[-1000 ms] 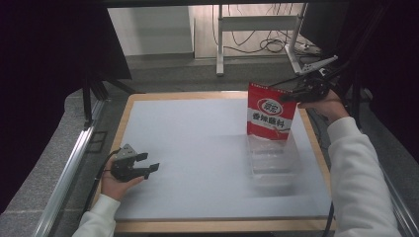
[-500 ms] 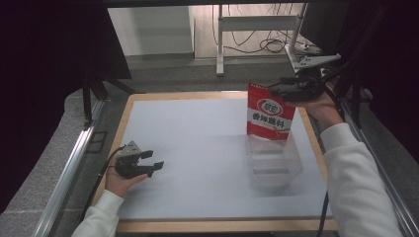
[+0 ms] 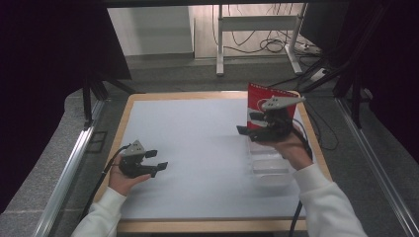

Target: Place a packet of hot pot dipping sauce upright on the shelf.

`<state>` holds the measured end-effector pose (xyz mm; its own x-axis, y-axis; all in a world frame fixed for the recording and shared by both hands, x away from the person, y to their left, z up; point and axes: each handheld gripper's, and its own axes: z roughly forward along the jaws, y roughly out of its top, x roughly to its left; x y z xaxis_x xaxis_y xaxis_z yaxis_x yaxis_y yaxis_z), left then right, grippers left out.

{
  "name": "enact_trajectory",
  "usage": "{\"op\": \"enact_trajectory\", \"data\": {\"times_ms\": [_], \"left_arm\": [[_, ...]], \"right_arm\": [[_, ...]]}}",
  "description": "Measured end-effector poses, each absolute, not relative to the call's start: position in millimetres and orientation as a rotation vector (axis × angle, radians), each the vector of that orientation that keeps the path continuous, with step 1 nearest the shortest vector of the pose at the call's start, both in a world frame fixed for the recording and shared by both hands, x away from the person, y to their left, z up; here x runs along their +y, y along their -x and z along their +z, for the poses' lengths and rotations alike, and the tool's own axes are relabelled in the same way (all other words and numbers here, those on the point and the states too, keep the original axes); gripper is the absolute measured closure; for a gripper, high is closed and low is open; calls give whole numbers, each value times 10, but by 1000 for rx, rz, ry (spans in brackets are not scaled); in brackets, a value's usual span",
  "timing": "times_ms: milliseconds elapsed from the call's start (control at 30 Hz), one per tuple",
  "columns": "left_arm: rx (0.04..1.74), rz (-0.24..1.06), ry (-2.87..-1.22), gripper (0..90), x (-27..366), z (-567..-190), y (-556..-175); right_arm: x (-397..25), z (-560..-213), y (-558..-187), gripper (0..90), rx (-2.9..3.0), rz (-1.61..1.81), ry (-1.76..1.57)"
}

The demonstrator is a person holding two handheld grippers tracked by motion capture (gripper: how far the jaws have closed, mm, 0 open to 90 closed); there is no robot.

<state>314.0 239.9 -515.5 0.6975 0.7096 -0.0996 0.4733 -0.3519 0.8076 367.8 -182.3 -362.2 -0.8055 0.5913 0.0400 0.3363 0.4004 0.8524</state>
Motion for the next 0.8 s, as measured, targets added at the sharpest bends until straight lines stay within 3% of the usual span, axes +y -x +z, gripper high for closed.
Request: {"op": "enact_trajectory", "data": {"times_ms": [500, 800], "left_arm": [[909, 353, -2051, 284, 2331, -5166, -3070], [928, 343, -2040, 278, 2353, -5200, -3046]], "right_arm": [[-1589, -4442, -3284, 268, 2498, 1385, -838], [-1418, -4567, -3220, 261, 2516, 1293, -759]]}}
